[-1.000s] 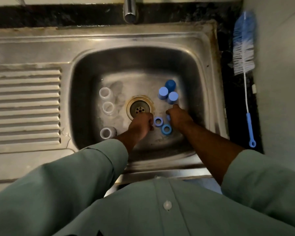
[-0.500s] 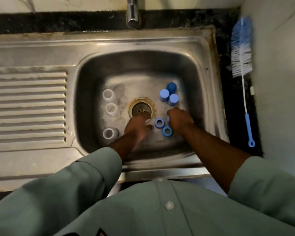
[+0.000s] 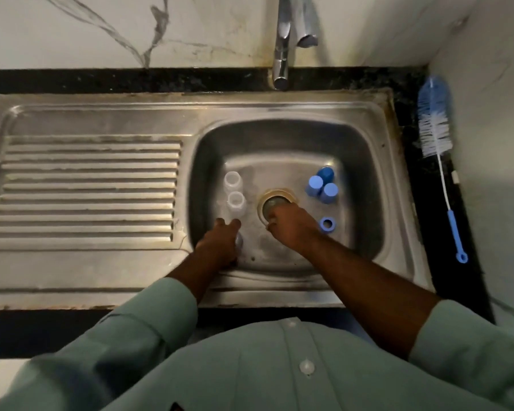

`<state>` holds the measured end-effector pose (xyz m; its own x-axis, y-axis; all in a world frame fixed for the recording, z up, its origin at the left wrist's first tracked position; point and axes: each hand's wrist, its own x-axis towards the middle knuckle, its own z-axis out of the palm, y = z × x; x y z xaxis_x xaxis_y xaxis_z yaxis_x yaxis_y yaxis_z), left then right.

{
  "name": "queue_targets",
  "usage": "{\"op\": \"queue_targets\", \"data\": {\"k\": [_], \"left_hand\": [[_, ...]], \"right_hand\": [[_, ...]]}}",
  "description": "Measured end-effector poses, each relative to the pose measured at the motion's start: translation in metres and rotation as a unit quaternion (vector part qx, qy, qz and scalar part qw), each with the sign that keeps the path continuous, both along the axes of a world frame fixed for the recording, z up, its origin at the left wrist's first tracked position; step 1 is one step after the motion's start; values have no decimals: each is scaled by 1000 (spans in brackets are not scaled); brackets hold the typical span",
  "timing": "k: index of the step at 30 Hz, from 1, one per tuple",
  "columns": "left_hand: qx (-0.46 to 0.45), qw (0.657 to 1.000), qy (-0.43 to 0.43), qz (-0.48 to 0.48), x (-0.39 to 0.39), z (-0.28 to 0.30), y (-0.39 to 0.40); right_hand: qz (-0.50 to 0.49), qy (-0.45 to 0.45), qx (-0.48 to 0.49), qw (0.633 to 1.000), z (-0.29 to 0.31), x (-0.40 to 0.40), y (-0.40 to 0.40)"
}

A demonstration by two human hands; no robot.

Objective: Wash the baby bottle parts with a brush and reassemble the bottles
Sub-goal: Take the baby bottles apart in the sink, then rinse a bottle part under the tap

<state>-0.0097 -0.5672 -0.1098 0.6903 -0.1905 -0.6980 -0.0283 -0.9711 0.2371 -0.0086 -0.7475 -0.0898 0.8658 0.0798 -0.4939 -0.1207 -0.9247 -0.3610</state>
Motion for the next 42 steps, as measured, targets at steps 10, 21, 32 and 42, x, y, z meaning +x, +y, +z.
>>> {"op": "queue_targets", "data": {"k": [10,21,32,42], "left_hand": [[-120,989,-72,41,9,-1,-2],[-560,667,45,489,46,69,-87],[-512,589,104,616,104,57,-128],[-548,546,123,622,139,40,-139]], "right_hand": [[-32,-44,17,998,9,-6,3],[-207,-164,286,921,64,56,-66],[-85,-212,209,951,70,206,-81],[185,-456,-127,861,64,217,-91]]}}
